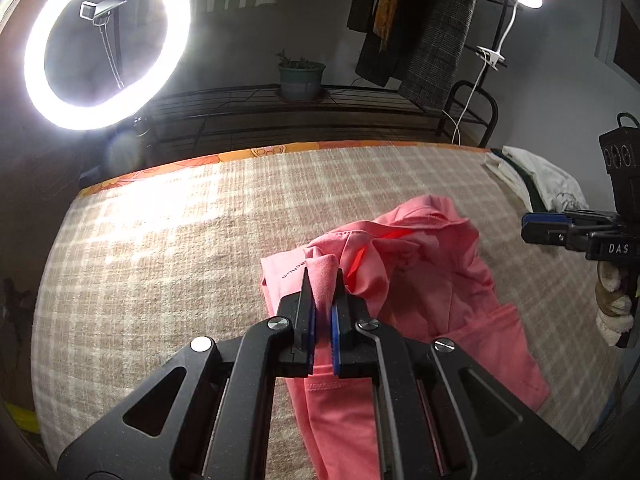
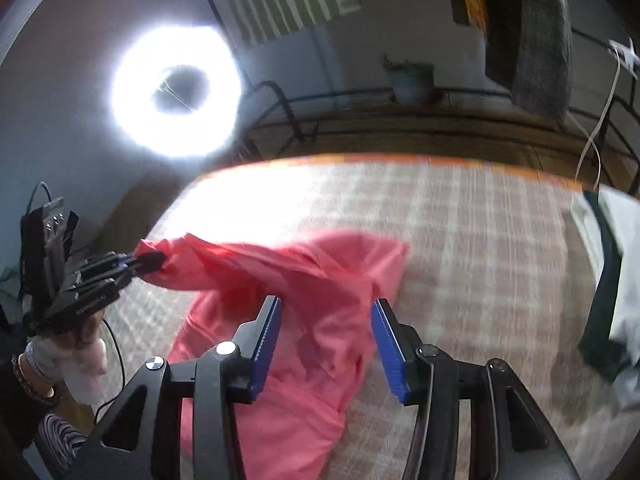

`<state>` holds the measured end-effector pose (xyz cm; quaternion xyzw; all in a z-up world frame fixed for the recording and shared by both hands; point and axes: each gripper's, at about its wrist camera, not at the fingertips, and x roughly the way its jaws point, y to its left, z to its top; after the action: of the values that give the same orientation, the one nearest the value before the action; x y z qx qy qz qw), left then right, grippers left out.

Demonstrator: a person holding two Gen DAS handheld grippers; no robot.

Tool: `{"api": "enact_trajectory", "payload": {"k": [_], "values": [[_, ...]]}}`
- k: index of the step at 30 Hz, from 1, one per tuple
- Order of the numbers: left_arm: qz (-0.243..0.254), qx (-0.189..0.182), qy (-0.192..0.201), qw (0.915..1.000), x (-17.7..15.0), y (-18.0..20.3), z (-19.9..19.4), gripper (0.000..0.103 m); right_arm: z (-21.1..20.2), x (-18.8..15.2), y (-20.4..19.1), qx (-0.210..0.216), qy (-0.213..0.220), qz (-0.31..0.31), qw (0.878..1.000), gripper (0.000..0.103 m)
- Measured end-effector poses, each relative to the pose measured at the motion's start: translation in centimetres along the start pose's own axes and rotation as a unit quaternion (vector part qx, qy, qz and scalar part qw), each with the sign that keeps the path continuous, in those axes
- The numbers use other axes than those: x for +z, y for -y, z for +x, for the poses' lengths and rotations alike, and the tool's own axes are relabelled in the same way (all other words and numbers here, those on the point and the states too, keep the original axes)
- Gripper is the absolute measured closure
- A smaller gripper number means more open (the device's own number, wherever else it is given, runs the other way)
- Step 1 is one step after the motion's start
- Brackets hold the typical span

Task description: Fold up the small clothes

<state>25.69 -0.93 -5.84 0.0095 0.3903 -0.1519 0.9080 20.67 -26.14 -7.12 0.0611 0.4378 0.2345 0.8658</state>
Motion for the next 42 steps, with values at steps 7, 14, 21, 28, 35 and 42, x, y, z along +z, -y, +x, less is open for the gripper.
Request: {"api": "enact_trajectory", "payload": {"k": [7, 14, 21, 28, 35, 42], "values": [[-0.005, 0.01, -0.006, 0.9999, -0.2, -0.4, 1.3, 0.1, 3.9, -2.0, -1.7, -0.034, -0.043, -0.076, 0.996, 0.053], [-0.001, 0.024, -0.013, 0.9996, -0.5, -0.8, 2.2, 0.1, 7.1, -2.7, -2.5, -0.096, -0.079, -0.127, 0.984, 0.103], [0.012, 0.027, 0.005, 0.9995, -1.2, -0.6, 0.3, 0.1, 0.4, -2.5, -2.6, -0.1, -0.015, -0.123, 0.987, 0.103], [0.031, 0.028, 0.008, 0.9991, -3.9, -0.1, -2.2, 0.1, -5.7, -5.1, -5.1, -0.086, 0.008, -0.147, 0.985, 0.103], [0.07, 0.023, 0.001, 0.9973, -8.2, 0.9, -4.9, 0.099, -6.3, -10.4, -7.6, -0.089, -0.001, -0.186, 0.979, 0.103], [0.066, 0.004, -0.037, 0.9971, -12.6, 0.4, -7.3, 0.084, -7.1, -14.5, -7.6, -0.056, -0.033, -0.178, 0.982, 0.083]]}}
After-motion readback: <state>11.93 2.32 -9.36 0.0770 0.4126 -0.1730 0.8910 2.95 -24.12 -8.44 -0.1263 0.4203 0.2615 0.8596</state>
